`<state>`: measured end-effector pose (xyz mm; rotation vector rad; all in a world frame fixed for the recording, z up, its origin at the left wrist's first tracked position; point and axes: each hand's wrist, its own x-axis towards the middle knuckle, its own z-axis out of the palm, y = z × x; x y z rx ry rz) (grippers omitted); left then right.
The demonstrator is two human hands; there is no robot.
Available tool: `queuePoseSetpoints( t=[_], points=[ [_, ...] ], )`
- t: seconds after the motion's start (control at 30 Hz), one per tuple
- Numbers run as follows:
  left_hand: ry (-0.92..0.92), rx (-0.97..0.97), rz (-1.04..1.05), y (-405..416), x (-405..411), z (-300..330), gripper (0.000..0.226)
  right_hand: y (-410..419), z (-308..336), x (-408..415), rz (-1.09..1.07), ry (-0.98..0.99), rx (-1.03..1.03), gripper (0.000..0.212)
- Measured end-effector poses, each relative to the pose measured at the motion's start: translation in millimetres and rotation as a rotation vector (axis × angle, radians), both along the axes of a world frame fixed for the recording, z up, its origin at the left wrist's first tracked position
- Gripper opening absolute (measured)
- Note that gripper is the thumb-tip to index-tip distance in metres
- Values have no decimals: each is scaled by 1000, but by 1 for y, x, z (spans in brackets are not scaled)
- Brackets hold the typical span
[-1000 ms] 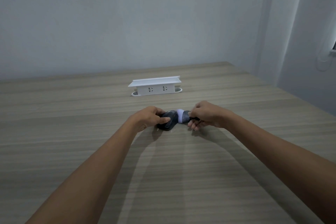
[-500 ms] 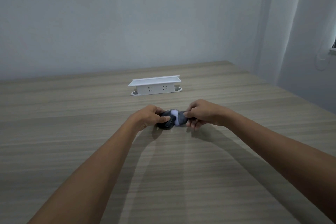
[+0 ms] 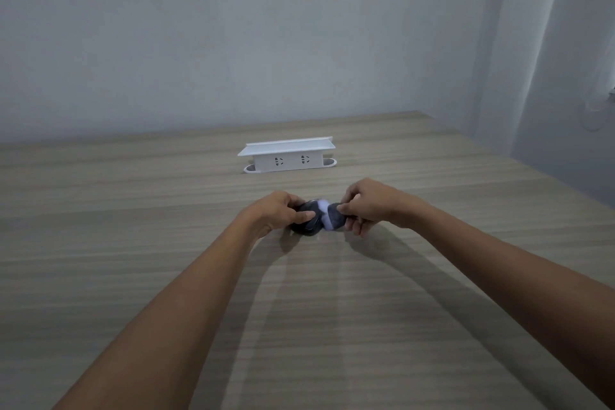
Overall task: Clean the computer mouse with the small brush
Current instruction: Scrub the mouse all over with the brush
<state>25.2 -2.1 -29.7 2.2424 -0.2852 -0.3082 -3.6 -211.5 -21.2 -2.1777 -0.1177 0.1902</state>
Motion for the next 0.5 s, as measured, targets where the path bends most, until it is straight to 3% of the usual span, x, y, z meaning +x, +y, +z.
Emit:
queuePoseSetpoints(
  t=[0.13,0.3,0.5],
  points=[
    [-4,14,-3,0,1,-1,39,-4,7,-2,77,89,-1,23],
    [11,10,9,0,1,-1,43,-2,4,4,-99,-55,-70,25],
    [27,-13,-2,2,-1,-3,41,-10,6,7,-140,-86,-69,23]
  ],
)
